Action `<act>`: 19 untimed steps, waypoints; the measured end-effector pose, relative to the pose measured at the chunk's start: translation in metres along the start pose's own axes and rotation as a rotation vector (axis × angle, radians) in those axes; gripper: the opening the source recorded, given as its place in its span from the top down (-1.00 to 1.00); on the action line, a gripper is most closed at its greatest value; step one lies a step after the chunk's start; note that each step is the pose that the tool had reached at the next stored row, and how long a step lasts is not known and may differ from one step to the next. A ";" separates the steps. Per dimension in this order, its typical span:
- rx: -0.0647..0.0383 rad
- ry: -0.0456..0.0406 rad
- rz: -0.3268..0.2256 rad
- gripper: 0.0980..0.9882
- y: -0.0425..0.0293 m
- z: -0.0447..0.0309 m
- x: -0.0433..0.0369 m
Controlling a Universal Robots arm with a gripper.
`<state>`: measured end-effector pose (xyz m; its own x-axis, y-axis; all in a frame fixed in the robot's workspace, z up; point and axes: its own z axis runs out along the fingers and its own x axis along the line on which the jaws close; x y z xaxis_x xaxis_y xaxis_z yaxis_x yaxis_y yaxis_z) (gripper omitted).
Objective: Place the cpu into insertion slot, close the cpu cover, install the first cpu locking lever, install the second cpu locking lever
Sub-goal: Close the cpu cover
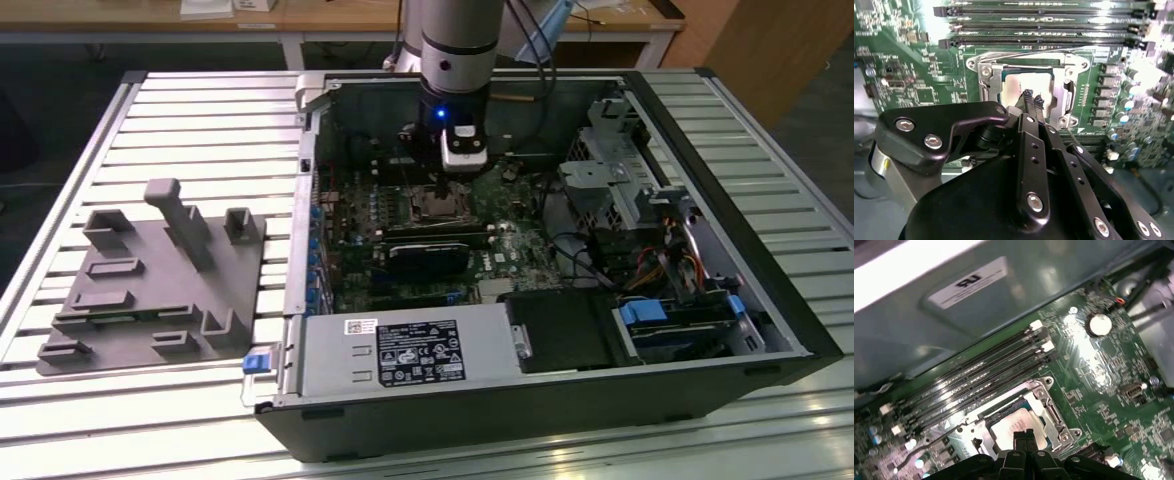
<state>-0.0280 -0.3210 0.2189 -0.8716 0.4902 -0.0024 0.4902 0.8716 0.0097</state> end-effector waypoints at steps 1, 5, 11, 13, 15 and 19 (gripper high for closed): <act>0.000 0.0002 -0.017 0.98 0.0000 0.0000 0.0000; -0.002 0.0016 -0.082 0.98 0.0000 0.0001 0.0000; -0.006 0.0043 -0.178 0.98 0.0000 0.0006 0.0000; -0.008 0.0051 -0.211 0.98 0.0000 0.0007 0.0000; -0.009 0.0060 -0.243 0.98 0.0000 0.0009 0.0000; -0.012 0.0075 -0.309 0.98 0.0000 0.0013 0.0000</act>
<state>-0.0280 -0.3210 0.2177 -0.9793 0.2024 0.0003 0.2023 0.9791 0.0219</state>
